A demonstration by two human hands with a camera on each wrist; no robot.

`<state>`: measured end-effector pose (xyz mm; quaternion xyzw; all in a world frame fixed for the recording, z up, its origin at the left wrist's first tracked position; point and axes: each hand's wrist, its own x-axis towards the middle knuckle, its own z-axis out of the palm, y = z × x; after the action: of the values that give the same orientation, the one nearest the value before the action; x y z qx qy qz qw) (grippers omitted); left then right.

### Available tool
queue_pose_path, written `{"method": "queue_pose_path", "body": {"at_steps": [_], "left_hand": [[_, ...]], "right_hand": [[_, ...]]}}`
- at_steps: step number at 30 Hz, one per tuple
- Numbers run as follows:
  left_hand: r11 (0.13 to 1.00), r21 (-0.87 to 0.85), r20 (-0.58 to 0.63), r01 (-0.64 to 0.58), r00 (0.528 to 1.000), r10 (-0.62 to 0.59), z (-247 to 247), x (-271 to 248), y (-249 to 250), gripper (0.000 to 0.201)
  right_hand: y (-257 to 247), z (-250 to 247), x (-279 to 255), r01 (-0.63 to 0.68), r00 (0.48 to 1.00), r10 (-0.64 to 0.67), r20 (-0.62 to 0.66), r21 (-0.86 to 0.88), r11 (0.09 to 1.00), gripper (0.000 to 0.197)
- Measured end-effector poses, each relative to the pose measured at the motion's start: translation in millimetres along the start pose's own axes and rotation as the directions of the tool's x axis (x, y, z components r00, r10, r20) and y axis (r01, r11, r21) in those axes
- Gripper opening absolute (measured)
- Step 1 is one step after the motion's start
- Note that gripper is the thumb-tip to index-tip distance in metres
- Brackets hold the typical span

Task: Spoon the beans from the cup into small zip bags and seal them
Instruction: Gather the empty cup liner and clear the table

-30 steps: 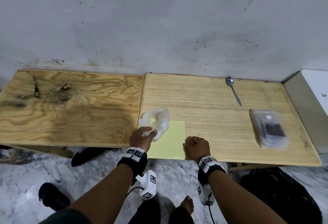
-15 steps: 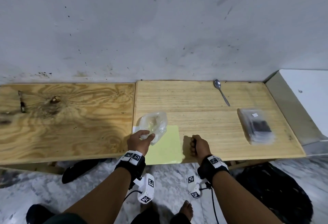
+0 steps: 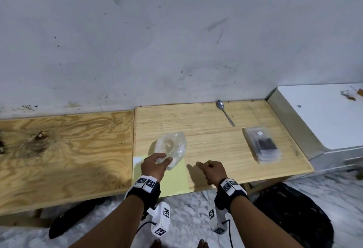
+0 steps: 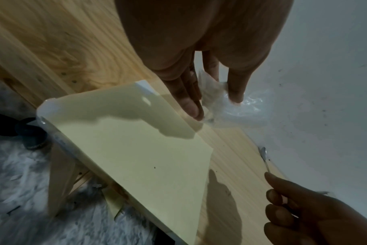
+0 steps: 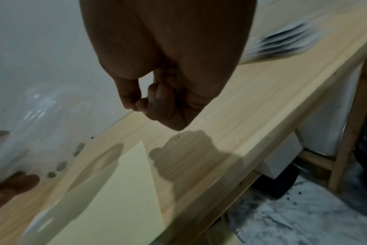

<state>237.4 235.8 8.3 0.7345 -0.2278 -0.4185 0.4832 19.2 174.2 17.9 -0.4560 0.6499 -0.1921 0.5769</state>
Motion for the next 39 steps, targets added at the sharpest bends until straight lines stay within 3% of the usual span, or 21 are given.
{"method": "queue_pose_path", "body": {"at_steps": [6, 11, 17, 25, 32, 39], "left_hand": [[0.999, 0.054, 0.148, -0.008, 0.989, 0.000, 24.7, -5.3, 0.5, 0.022], [0.992, 0.122, 0.282, -0.032, 0.959, -0.003, 72.6, -21.1, 2.0, 0.021], [0.962, 0.244, 0.470, -0.118, 0.882, -0.011, 169.6, -62.0, 8.1, 0.023], [0.909, 0.347, 0.605, -0.233, 0.796, -0.027, 323.8, -142.4, 13.7, 0.023], [0.882, 0.393, 0.680, -0.259, 0.727, -0.090, 443.0, -205.5, 14.3, 0.020], [0.841, 0.463, 0.706, -0.279, 0.690, -0.160, 528.2, -207.1, -0.4, 0.023]], "right_hand": [[17.6, -29.5, -13.0, 0.007, 0.995, -0.009, -0.103, -0.021, 1.000, 0.042], [46.5, -73.5, -28.9, -0.014, 0.977, 0.025, -0.213, 0.051, 0.999, 0.041], [94.4, -149.0, -51.3, -0.049, 0.917, 0.122, -0.380, 0.197, 0.979, 0.045], [167.2, -280.4, -72.9, -0.063, 0.829, 0.204, -0.520, 0.275, 0.959, 0.038], [220.5, -384.0, -84.7, -0.109, 0.803, 0.285, -0.523, 0.341, 0.934, 0.030], [242.0, -440.4, -69.0, -0.167, 0.798, 0.380, -0.469, 0.433, 0.886, 0.010]]}}
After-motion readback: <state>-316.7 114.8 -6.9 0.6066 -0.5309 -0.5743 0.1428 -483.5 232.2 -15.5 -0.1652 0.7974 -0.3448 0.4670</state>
